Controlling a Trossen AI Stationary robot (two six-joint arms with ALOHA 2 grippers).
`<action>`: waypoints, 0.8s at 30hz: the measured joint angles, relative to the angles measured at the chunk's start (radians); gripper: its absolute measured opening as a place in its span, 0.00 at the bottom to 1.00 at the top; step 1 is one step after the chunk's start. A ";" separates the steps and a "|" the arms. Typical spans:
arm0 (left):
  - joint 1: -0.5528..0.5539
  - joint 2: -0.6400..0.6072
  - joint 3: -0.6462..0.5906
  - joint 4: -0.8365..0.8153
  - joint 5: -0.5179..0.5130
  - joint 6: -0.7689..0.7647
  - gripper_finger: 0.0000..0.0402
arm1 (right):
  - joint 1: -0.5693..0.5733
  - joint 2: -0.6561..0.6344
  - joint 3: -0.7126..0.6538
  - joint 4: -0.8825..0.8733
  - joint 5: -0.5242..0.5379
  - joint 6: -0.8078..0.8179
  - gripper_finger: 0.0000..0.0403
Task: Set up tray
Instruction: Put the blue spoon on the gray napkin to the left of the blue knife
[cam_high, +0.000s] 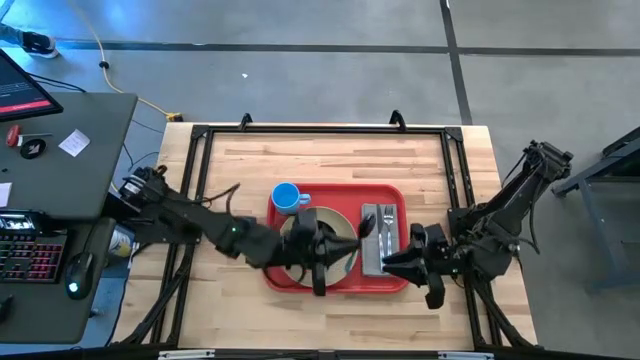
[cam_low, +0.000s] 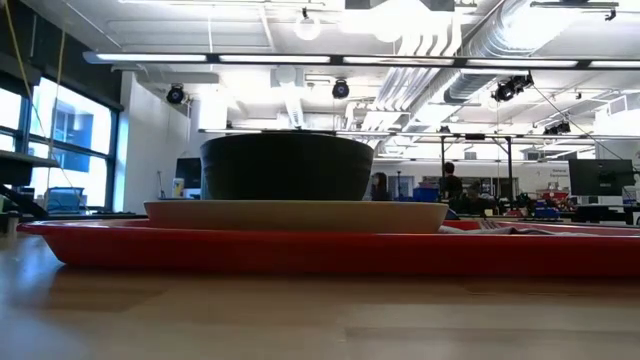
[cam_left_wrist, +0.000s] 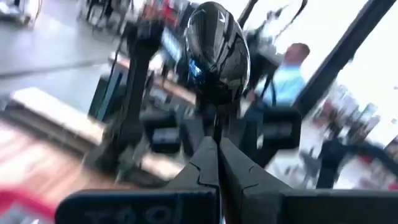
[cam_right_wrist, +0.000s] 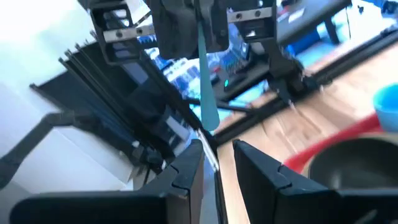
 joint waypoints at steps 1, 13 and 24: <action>0.013 0.000 0.001 0.038 0.011 0.013 0.07 | -0.008 0.000 0.000 0.019 0.000 -0.018 0.21; 0.105 0.003 -0.002 0.218 0.193 0.051 0.07 | -0.128 -0.005 0.000 0.165 -0.121 -0.164 0.22; 0.133 0.003 -0.002 0.234 0.279 0.035 0.07 | -0.241 -0.005 0.000 0.274 -0.234 -0.164 0.53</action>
